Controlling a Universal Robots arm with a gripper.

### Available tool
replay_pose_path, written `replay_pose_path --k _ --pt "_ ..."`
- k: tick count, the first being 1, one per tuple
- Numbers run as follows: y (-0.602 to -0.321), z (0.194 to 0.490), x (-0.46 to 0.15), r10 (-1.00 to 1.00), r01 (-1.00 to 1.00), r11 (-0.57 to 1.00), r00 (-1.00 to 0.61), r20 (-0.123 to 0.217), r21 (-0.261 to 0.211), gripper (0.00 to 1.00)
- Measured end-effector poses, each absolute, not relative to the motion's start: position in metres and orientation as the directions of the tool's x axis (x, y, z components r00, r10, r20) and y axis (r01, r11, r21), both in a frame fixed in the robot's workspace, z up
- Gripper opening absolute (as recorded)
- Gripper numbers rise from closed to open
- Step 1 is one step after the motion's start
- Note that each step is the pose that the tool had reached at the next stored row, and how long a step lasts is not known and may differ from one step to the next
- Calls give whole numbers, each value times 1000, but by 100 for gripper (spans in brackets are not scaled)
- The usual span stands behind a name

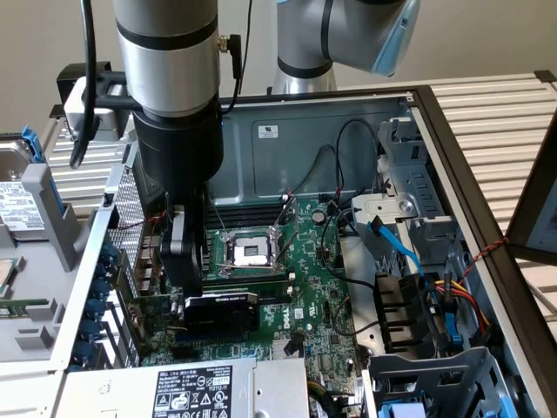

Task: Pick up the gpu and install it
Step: 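Press down on the gpu until it lock into place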

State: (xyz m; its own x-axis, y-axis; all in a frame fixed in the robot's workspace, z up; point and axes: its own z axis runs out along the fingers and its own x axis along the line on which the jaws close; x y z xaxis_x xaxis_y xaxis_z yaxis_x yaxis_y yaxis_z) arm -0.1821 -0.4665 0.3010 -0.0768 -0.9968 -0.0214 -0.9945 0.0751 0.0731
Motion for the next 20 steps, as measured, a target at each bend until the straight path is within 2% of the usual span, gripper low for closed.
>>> replay_pose_path --k 5,7,8,11,12,14,15,16,20 --pt "-467 301 -182 -997 -994 75 -77 -21 73 54" --pt "-467 301 -182 -997 -995 75 -77 -21 73 45" --pt "-466 301 -183 -997 -995 75 -77 -21 72 45" --pt "-466 301 -188 -997 -995 75 -77 -22 65 27" --pt "-466 301 -189 -997 -995 75 -77 -22 64 27" --pt "-466 301 -191 -997 -995 75 -77 -22 64 15" --pt "-466 300 -192 -997 -995 75 -77 -22 64 15" --pt "-466 300 -192 -997 -995 75 -77 -22 64 11" --pt "-466 300 -193 -997 -995 75 -77 -22 64 11"
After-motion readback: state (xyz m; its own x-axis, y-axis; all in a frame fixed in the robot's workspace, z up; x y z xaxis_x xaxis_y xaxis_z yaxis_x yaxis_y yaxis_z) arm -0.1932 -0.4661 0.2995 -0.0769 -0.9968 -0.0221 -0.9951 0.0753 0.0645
